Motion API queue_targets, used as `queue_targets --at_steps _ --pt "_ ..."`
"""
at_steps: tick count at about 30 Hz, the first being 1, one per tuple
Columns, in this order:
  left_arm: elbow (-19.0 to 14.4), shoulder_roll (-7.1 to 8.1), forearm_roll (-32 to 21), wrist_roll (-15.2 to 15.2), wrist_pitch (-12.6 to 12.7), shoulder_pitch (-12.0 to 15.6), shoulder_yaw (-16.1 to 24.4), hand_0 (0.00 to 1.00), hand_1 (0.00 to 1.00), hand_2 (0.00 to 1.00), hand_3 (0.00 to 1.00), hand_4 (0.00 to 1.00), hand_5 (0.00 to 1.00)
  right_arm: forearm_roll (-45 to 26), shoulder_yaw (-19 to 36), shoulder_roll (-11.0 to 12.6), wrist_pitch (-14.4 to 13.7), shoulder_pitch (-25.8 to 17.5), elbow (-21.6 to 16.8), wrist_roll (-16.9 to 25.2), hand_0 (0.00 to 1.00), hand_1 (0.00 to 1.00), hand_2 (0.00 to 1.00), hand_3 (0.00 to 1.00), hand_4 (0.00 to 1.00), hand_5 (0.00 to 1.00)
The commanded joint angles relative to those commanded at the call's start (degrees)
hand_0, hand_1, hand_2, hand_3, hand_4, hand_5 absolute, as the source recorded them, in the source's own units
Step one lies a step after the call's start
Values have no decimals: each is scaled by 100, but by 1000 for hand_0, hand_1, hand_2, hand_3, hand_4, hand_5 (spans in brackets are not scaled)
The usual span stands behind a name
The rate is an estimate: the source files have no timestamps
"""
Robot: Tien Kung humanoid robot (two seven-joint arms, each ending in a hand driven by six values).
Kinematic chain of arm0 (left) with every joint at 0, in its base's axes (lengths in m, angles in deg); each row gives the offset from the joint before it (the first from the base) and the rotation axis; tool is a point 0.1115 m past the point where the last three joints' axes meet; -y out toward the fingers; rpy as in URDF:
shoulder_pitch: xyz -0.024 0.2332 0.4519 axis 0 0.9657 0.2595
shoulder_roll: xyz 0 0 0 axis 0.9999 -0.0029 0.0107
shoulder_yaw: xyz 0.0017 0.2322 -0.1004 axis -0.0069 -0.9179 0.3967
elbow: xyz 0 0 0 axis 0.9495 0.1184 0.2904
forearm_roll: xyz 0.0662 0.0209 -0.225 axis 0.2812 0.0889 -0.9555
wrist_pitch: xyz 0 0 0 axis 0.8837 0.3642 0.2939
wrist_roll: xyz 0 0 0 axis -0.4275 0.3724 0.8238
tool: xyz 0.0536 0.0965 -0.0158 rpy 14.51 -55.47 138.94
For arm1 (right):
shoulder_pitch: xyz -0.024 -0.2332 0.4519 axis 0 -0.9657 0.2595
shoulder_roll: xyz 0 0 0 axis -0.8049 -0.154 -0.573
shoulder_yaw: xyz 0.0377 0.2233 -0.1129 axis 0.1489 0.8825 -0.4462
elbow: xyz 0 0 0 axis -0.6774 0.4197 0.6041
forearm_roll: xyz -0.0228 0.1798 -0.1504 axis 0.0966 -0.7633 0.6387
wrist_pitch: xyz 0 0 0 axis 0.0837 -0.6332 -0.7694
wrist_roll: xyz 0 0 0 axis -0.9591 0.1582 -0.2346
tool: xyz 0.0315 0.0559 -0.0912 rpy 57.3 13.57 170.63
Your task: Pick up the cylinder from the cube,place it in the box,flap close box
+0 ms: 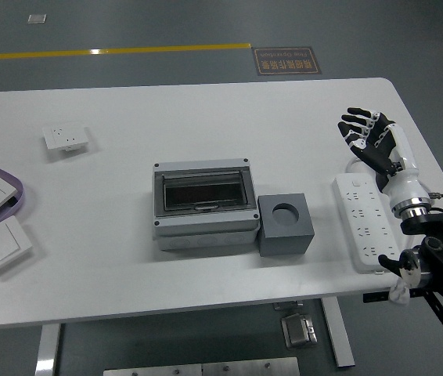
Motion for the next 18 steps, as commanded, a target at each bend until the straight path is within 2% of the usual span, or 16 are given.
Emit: queue_targets --at_steps 18 --pt "8 -4 34 10 12 7 50 609 627 646 677 712 267 -11 68 6 -52 -9 -13 70 698 634 640 640 775 209"
